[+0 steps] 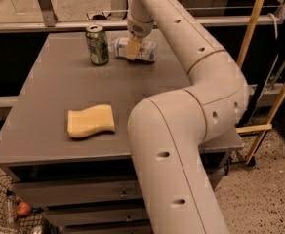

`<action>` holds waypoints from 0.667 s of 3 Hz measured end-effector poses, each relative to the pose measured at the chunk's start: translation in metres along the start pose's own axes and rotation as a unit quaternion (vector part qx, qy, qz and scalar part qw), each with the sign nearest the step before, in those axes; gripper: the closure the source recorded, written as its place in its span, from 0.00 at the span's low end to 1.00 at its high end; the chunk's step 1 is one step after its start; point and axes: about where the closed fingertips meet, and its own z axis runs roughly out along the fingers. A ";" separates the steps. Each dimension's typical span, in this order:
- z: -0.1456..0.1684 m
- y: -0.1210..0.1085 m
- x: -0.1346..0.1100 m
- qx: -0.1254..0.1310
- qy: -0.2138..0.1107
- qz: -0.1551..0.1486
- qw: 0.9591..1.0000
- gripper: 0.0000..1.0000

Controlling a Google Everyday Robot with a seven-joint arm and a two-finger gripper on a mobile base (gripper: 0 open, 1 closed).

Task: Move blue plastic bottle near green can

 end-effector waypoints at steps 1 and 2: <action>0.004 0.000 -0.001 0.000 0.000 0.000 1.000 0.13; 0.009 0.000 -0.002 -0.001 -0.001 -0.001 1.000 0.00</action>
Offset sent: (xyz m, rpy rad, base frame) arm 0.0017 0.0018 -0.0038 0.0007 0.0004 0.0011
